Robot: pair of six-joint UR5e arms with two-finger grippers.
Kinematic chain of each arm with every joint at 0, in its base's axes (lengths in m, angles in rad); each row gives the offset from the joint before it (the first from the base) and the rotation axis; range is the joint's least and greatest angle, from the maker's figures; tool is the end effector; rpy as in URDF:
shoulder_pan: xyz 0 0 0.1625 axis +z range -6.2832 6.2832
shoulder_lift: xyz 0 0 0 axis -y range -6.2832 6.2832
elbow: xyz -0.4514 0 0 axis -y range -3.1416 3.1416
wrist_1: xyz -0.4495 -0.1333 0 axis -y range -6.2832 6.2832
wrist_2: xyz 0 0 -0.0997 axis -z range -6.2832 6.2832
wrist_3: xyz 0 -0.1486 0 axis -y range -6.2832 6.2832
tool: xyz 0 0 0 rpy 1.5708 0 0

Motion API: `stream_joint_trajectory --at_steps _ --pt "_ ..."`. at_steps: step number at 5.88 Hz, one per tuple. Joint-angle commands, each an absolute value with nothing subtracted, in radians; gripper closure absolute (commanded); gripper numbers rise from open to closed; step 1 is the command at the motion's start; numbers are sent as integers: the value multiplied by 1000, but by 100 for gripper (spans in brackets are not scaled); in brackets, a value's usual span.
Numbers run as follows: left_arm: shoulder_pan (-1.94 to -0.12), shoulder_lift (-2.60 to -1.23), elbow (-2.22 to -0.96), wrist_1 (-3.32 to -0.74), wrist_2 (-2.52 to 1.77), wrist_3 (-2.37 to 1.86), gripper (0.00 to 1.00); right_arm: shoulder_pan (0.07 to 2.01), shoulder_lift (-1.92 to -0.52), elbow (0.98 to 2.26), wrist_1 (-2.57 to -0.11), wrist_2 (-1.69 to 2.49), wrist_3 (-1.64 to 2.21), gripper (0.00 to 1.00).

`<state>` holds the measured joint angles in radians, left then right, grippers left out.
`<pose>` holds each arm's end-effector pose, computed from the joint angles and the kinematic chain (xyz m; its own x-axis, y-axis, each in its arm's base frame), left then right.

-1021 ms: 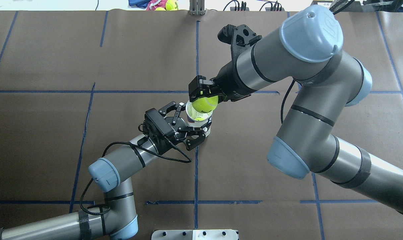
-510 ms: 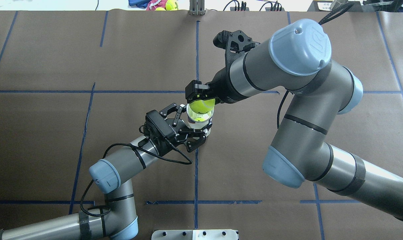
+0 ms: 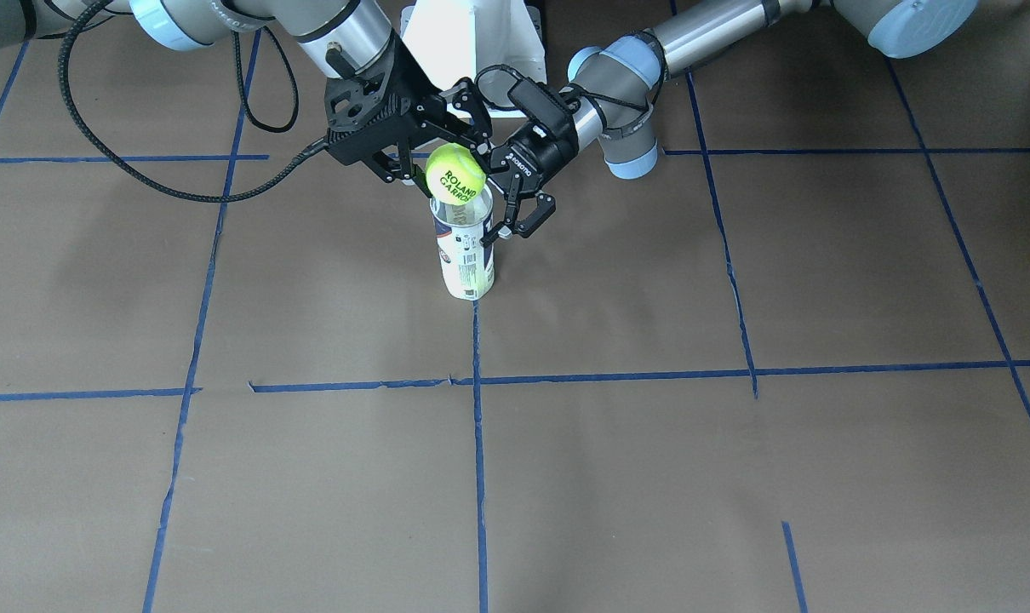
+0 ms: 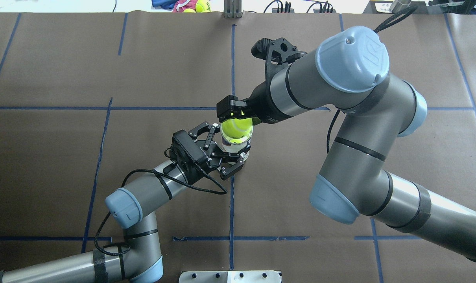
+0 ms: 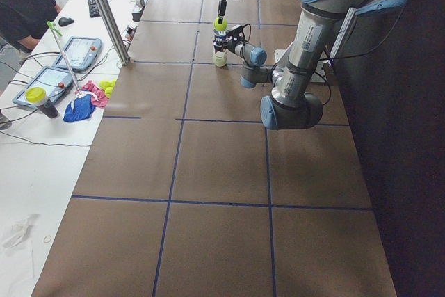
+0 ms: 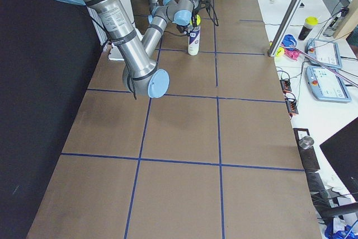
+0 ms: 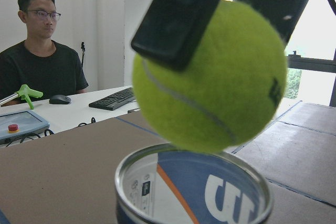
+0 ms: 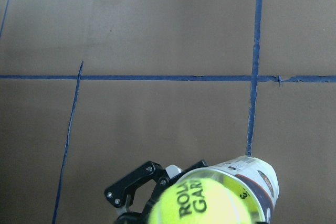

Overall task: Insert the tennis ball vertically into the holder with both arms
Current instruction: 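Lower the ball into the can and open the right gripper, then raise the right gripper away while the left gripper sets the can down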

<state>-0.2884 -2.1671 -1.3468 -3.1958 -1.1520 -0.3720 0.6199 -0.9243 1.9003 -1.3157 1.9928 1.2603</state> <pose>0.6683 -0.4003 0.2256 0.4286 0.7606 -0.4876 0.5929 0.1705 0.7870 -0.5153 -0.4568 0.1017 0.3241 -0.1111 0.9395 -0.1225 0.9798 0.1581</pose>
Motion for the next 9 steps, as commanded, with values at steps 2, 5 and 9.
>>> stream_joint_trajectory --at_steps 2,5,9 --pt "-288 -2168 -1348 -3195 -1152 -371 10 629 -930 1907 -1316 1997 1259 1" --pt "-291 -2166 -1362 -3198 -1155 -374 0 846 -975 1908 -1316 2223 1243 1" --pt "-299 -2135 -1528 -3200 -1154 -380 0 965 -1028 1908 -1315 2259 1236 1"
